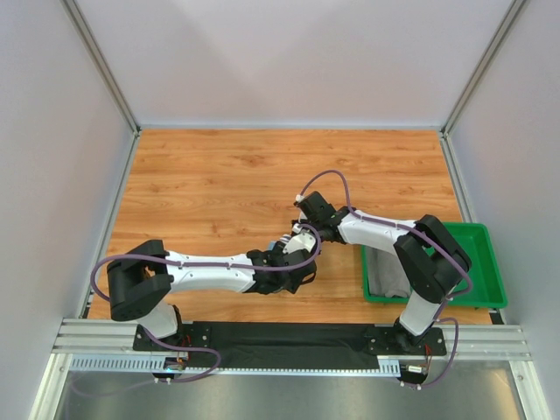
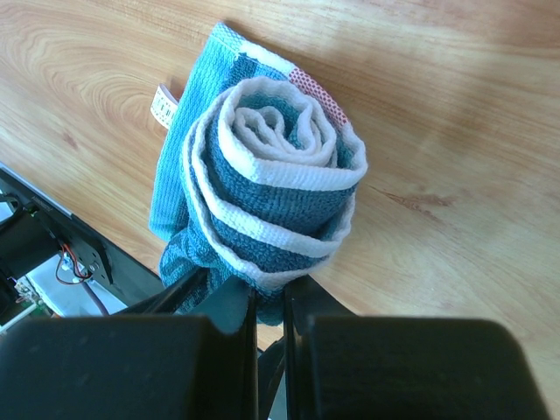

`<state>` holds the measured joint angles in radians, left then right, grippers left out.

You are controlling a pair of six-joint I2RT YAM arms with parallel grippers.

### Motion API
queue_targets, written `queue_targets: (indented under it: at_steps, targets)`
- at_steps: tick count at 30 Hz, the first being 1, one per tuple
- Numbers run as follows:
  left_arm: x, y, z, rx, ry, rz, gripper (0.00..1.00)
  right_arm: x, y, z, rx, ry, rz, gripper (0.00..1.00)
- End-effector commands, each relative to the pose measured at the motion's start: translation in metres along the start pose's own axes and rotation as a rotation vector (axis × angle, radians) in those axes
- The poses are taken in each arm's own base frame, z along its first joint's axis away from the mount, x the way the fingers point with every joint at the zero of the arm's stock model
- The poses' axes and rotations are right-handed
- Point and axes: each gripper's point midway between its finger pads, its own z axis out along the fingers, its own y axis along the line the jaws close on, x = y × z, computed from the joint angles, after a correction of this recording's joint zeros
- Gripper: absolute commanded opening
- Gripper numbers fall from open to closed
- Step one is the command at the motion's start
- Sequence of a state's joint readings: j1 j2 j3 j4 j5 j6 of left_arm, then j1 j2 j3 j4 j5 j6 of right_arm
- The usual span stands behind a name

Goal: Roll the towels

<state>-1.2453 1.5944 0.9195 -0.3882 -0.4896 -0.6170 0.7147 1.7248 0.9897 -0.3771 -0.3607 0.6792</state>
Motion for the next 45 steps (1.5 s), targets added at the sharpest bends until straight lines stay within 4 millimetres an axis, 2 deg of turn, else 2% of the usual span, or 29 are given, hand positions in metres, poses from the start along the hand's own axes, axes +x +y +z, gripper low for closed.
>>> queue_targets:
  at_steps: [1,3,6,9,12,14,17,22,25,26,28,29,30,31,32,33,35,36,37,38,39,40,41,42,43,44,45]
  targets:
    - [0.030,0.023,0.002,-0.083,0.057,-0.008,0.70,0.009,-0.015,0.001,0.065,0.042,-0.019,0.00]
    - [0.034,0.028,0.004,-0.087,0.066,-0.031,0.70,0.010,-0.016,0.001,0.068,0.046,-0.017,0.00]
    - [0.052,0.034,0.009,-0.096,0.103,-0.057,0.69,0.010,-0.015,0.000,0.066,0.052,-0.017,0.03]
    - [0.068,0.038,0.014,-0.109,0.141,-0.076,0.58,0.010,-0.011,-0.002,0.052,0.056,-0.023,0.08]
    - [0.071,0.043,0.017,-0.132,0.155,-0.087,0.42,0.006,-0.008,-0.003,0.043,0.057,-0.028,0.19]
    - [0.074,0.045,0.019,-0.137,0.170,-0.098,0.36,0.005,-0.009,-0.005,0.039,0.058,-0.021,0.24]
    - [0.074,0.045,0.021,-0.127,0.171,-0.104,0.29,0.002,-0.011,-0.009,0.034,0.050,-0.015,0.29]
    - [0.073,0.042,0.019,-0.093,0.165,-0.106,0.11,-0.005,-0.020,-0.020,0.040,0.032,-0.006,0.48]
    - [0.067,0.033,0.016,-0.025,0.146,-0.098,0.04,-0.016,-0.025,-0.030,0.037,0.006,0.011,0.54]
    - [0.060,0.030,0.014,0.002,0.122,-0.116,0.01,-0.022,-0.030,-0.036,0.031,-0.008,0.033,0.55]
    - [0.063,0.025,0.012,0.064,0.138,-0.141,0.00,-0.035,-0.036,-0.046,-0.001,-0.042,0.065,0.57]
    - [0.054,0.025,0.010,0.097,0.114,-0.188,0.00,-0.038,-0.028,-0.055,-0.062,-0.048,0.066,0.57]
    - [0.060,0.029,0.010,0.112,0.127,-0.214,0.00,-0.041,-0.027,-0.058,-0.102,-0.063,0.070,0.58]
    - [0.061,0.023,0.008,0.162,0.146,-0.257,0.00,-0.044,-0.025,-0.062,-0.139,-0.075,0.079,0.59]
    - [0.049,0.027,0.007,0.189,0.116,-0.320,0.00,-0.052,-0.018,-0.073,-0.205,-0.103,0.069,0.61]
    - [0.057,0.026,0.005,0.229,0.147,-0.349,0.00,-0.049,-0.020,-0.074,-0.222,-0.103,0.073,0.61]
    - [0.046,0.031,0.004,0.267,0.123,-0.452,0.00,-0.050,-0.012,-0.083,-0.271,-0.123,0.039,0.64]
    - [0.052,0.033,0.005,0.279,0.135,-0.479,0.00,-0.049,-0.009,-0.084,-0.286,-0.124,0.029,0.64]
    - [0.051,0.029,0.002,0.321,0.145,-0.514,0.00,-0.044,-0.010,-0.083,-0.299,-0.114,0.033,0.64]
    - [0.039,0.031,0.001,0.355,0.108,-0.591,0.00,-0.044,-0.003,-0.084,-0.339,-0.120,0.018,0.64]
    - [0.048,0.032,0.003,0.375,0.121,-0.636,0.00,-0.042,-0.001,-0.086,-0.356,-0.124,0.016,0.65]
    - [0.047,0.027,-0.002,0.431,0.127,-0.676,0.00,-0.034,-0.004,-0.081,-0.363,-0.108,0.022,0.65]
    - [0.036,0.030,-0.001,0.460,0.099,-0.769,0.00,-0.035,0.001,-0.081,-0.391,-0.119,0.015,0.66]
    - [0.049,0.032,0.001,0.460,0.123,-0.811,0.00,-0.033,0.002,-0.078,-0.398,-0.117,0.013,0.66]
    - [0.052,0.031,0.000,0.482,0.140,-0.849,0.00,-0.027,0.005,-0.073,-0.404,-0.101,0.008,0.66]
    - [0.045,0.034,0.001,0.501,0.113,-0.898,0.00,-0.024,0.009,-0.068,-0.423,-0.105,-0.011,0.67]
    - [0.055,0.036,0.002,0.497,0.137,-0.952,0.00,-0.022,0.011,-0.064,-0.430,-0.098,-0.005,0.68]
